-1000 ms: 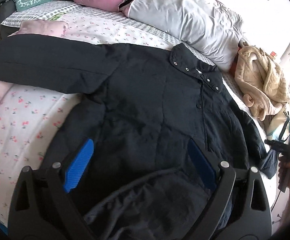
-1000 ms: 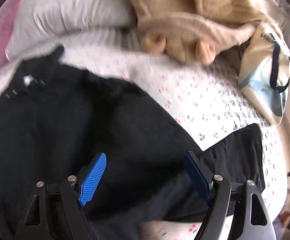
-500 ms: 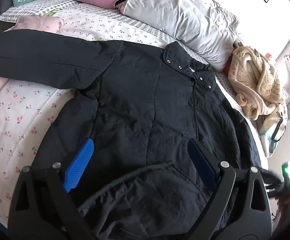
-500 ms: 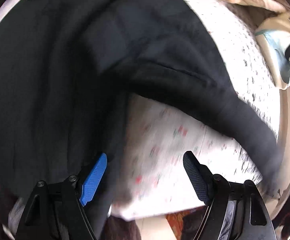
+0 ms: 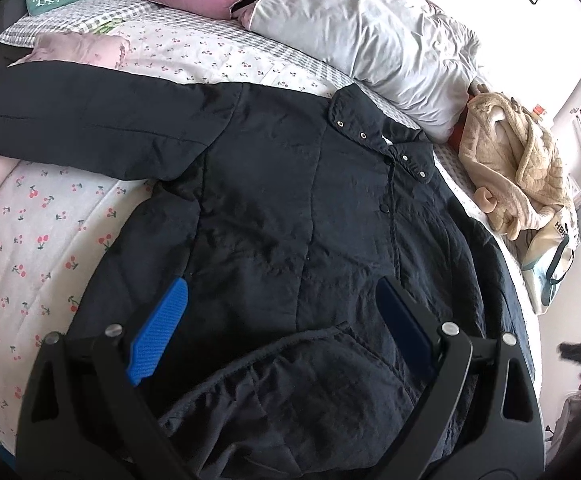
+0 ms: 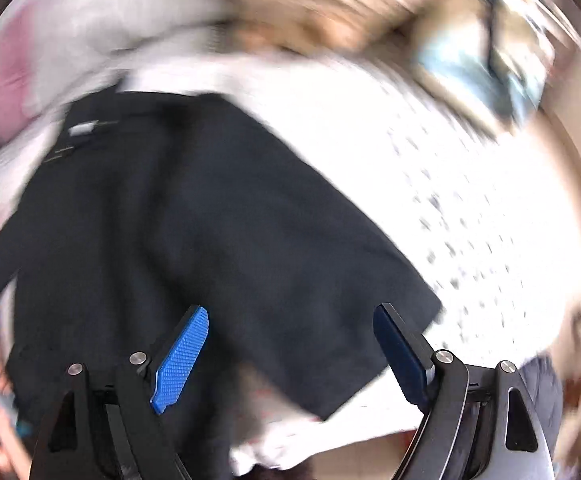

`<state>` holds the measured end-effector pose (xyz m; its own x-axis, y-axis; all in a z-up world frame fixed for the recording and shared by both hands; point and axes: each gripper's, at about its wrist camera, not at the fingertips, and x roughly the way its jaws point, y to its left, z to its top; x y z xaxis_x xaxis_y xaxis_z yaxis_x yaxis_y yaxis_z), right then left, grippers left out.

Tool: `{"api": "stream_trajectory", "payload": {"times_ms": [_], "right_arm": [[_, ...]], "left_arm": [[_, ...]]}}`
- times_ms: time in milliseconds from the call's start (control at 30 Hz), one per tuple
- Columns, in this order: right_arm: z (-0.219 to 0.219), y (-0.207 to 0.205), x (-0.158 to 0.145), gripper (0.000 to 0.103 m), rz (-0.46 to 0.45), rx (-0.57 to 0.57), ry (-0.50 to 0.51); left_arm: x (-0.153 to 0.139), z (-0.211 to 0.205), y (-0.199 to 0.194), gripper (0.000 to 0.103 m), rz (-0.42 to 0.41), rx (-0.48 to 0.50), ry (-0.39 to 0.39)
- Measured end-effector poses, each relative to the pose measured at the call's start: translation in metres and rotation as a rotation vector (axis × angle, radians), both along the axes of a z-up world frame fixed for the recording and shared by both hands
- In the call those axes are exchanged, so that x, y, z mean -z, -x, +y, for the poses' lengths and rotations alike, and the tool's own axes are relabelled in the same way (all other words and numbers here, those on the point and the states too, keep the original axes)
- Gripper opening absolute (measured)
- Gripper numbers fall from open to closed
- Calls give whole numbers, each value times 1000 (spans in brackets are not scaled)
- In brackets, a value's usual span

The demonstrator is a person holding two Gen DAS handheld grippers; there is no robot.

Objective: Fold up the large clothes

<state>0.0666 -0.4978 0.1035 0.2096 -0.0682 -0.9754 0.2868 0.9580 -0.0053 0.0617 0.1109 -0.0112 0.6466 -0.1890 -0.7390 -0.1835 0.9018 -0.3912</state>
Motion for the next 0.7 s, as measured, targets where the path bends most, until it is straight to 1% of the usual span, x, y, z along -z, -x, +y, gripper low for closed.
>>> {"api": "stream_trajectory", "payload": {"times_ms": [100,133,167,233,267,300,333,367,433,467,500,533,567,633,700], "right_arm": [[-51,15,43,86,54,194,30],[-65,24,54,86,59,246,5],[-78,37,64,86,47,294,-59],[-90,51,77,85,-1,352,-197],[-94,58,80,83,-54,381,-269],[-97,64,82,77,-120,410,-350],[-99,69,83,77,-165,431,-410],[-101,72,85,77,-198,453,-440],[-98,73,88,63,-216,447,-407],[-93,72,90,44,-214,440,-369],[-84,69,89,24,-217,439,-337],[-81,68,87,13,-235,432,-320],[-87,62,84,9,-268,401,-308],[-86,51,62,7,-331,351,-180],[-81,33,29,6,-405,274,48]], "left_arm": [[1,2,0,95,1,-3,-3],[1,2,-1,95,3,-7,-2],[2,3,-2,95,7,-10,1],[4,2,-4,95,13,-10,4],[5,0,-6,95,16,-10,3],[6,-1,-7,95,20,-10,1],[8,-2,-9,95,24,-10,-2],[9,-4,-10,95,28,-10,-3],[12,-8,-13,95,38,-5,0],[13,-9,-14,95,42,-2,3],[14,-11,-15,95,46,2,4],[15,-12,-15,95,49,4,3],[15,-14,-15,95,49,7,-1],[14,-19,-15,95,35,18,-14],[13,-23,-15,95,19,29,-36]]}}
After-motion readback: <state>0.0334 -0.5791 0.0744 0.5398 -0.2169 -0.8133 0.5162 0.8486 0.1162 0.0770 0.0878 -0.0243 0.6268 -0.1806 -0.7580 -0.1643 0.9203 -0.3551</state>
